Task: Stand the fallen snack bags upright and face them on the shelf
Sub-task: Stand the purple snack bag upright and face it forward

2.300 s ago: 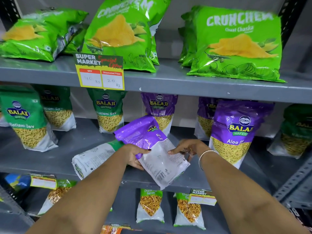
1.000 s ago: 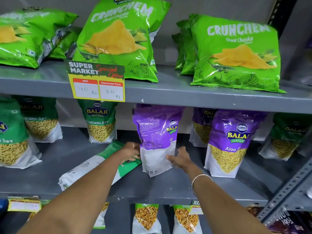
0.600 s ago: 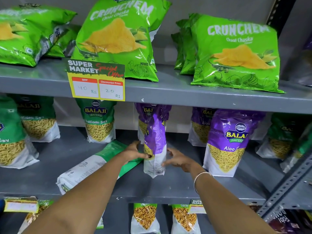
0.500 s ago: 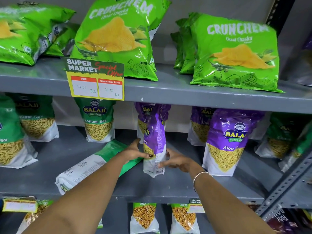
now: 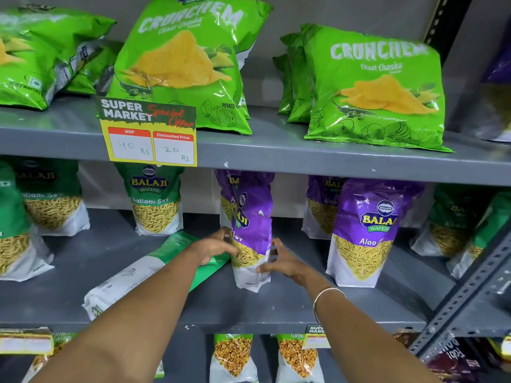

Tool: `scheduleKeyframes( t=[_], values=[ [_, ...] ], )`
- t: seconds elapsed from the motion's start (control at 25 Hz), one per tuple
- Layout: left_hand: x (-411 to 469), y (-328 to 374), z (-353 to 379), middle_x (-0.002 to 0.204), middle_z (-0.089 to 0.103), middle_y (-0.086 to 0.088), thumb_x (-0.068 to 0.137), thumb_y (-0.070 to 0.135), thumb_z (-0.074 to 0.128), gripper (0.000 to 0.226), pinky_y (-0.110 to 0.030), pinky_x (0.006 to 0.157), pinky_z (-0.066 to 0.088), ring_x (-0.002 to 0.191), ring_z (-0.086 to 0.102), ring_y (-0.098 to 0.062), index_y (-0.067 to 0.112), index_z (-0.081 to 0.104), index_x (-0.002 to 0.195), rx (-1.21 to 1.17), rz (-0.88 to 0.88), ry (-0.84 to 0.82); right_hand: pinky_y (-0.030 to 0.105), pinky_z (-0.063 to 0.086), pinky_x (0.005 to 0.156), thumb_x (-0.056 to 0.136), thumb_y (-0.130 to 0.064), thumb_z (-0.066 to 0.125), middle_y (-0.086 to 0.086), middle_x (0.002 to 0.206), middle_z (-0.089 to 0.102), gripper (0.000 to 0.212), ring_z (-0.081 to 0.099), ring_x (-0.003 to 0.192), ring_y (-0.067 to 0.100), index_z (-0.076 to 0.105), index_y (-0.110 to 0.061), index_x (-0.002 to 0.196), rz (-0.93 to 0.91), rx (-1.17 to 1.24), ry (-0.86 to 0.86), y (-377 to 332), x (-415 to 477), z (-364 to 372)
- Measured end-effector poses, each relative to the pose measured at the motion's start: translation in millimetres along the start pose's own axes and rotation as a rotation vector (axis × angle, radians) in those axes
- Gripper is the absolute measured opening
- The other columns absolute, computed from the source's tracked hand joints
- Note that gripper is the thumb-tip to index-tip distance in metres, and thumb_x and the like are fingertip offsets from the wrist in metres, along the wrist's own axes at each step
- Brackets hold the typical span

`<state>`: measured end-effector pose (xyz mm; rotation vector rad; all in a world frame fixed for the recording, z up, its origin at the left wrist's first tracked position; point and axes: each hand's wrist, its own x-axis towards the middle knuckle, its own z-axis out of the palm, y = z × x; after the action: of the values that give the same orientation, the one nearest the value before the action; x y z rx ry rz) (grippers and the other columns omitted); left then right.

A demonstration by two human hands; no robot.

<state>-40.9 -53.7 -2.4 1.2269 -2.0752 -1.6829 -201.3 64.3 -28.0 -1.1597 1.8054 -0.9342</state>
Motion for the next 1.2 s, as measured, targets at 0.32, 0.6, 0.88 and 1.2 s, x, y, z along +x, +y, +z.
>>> scheduleKeyframes(
  t=[0.32,0.6,0.88,1.2],
  values=[
    [9.6,-5.1,-1.0,0.080,0.057,-0.002,0.078,-0.011,0.063,0.083,-0.032,0.099,0.034,0.102,0.049,-0.018,0.005,0.019,0.147,-0.035,0.023,0.071,0.008,0.039,0.037,0.078,0.016,0.059,0.010,0.100,0.056,0.060,0.052,0.061,0.002,0.036,0.002,0.131,0.019,0.095,0.070,12.9,3.6,-27.6],
    [11.1,-7.6,4.0,0.132,0.050,-0.012,0.066,0.007,0.080,0.067,-0.031,0.098,0.040,0.123,0.048,-0.027,0.010,0.036,0.116,0.039,0.032,0.201,0.028,0.057,0.087,0.064,0.001,0.078,0.014,0.121,0.065,0.066,0.065,0.107,0.028,0.052,-0.002,0.124,-0.096,0.310,-0.015,8.4,5.9,-16.3],
    [2.5,-19.2,3.0,0.109,0.058,-0.005,0.068,-0.007,0.075,0.061,-0.029,0.089,0.045,0.113,0.054,-0.022,0.009,0.045,0.119,-0.084,0.140,0.109,0.039,0.055,0.093,0.065,0.004,0.078,0.023,0.126,0.061,0.068,0.059,0.116,0.036,0.046,0.004,0.125,-0.112,0.342,0.123,15.4,15.3,-21.2],
    [-7.6,-22.4,-3.2,0.111,0.060,-0.008,0.072,-0.007,0.071,0.054,-0.028,0.089,0.042,0.105,0.054,-0.017,-0.001,0.051,0.122,-0.043,0.125,0.167,0.011,0.056,0.060,0.073,0.008,0.071,0.019,0.122,0.061,0.060,0.063,0.091,0.014,0.046,0.003,0.127,-0.100,0.299,0.060,5.6,15.7,-14.9]
  ],
)
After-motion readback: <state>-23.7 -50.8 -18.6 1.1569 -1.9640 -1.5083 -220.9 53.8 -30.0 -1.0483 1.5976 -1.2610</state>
